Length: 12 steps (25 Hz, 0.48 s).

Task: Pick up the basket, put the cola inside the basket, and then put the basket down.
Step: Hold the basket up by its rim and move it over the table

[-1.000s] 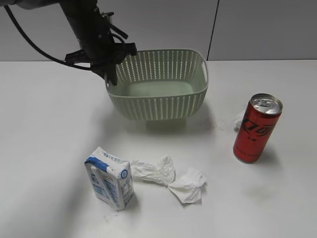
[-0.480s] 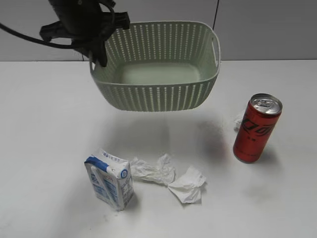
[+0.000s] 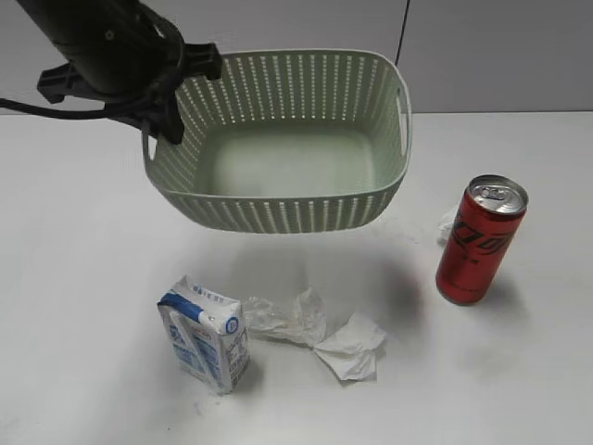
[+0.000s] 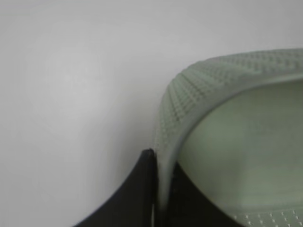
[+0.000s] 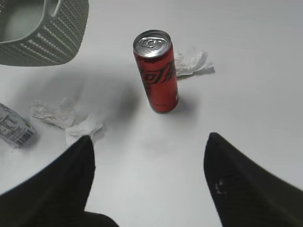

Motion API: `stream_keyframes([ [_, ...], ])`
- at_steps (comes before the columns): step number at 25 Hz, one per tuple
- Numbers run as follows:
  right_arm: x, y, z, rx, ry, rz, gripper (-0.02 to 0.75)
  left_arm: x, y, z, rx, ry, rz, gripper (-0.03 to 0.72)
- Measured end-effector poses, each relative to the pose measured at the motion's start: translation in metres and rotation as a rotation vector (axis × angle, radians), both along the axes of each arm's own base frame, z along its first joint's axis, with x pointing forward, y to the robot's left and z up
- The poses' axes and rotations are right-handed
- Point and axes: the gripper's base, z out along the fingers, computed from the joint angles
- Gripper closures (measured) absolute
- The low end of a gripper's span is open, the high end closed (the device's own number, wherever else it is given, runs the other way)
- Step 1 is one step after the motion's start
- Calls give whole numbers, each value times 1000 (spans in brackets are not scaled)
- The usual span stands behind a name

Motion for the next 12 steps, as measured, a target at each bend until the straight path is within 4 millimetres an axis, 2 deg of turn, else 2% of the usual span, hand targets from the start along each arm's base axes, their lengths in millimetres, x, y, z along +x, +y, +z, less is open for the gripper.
stream_keyframes([
  [5, 42, 5, 36, -2, 91, 19, 105, 7, -3, -5, -8, -33, 7, 688],
  [9, 87, 12, 51, 9, 182, 56, 88, 15, -7, -28, 22, 20, 8, 688],
  [12, 121, 16, 52, 10, 281, 73, 87, 20, -10, -38, 29, 31, 10, 688],
])
